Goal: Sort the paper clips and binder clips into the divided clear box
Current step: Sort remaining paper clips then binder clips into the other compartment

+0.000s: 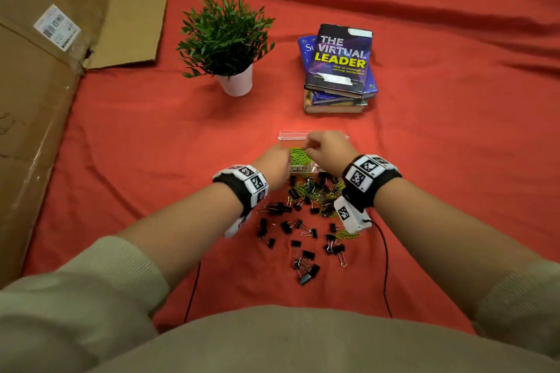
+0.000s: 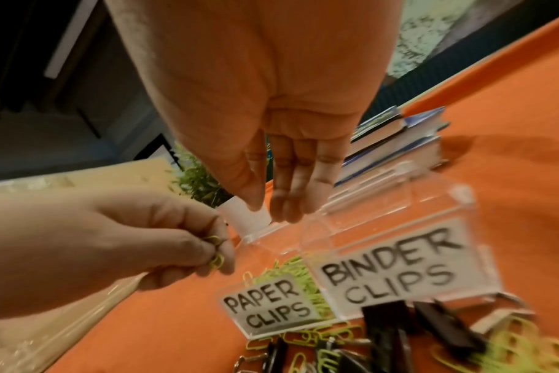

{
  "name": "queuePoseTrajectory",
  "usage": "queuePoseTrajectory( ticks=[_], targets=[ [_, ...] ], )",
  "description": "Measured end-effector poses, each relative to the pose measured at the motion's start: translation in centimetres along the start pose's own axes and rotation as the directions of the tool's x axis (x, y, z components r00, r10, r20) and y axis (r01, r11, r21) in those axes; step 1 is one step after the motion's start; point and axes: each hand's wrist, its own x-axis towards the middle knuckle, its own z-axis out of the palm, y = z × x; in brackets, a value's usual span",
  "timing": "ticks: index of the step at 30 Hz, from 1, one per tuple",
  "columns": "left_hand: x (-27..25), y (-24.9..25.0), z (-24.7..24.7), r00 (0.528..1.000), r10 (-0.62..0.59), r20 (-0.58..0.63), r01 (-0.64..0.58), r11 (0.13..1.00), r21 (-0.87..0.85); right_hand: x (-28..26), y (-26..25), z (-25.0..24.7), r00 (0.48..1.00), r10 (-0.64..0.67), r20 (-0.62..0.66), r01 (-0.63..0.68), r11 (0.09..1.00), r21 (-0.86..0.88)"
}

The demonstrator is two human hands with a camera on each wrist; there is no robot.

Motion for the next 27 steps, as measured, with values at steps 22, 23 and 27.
queuePoseTrajectory(
  ticks=[22,23,27],
  targets=[
    [-3.5,3.9,8.8,0.961,0.268,0.071,-0.276,0.943,0.183,-13.5,8.3,6.8,0.96,0.051,0.275,0.066,0.914,-0.4],
    [-3.6,3.9,9.0,0.962,0.267,0.06,-0.274,0.94,0.201,-13.6,8.3,6.9,0.957,0.047,0.286,0.074,0.915,-0.398],
    [-3.9,3.4,9.2,0.965,0.255,0.061,-0.262,0.944,0.202,-13.9,8.3,7.1,0.953,0.03,0.3,0.099,0.908,-0.407]
  ],
)
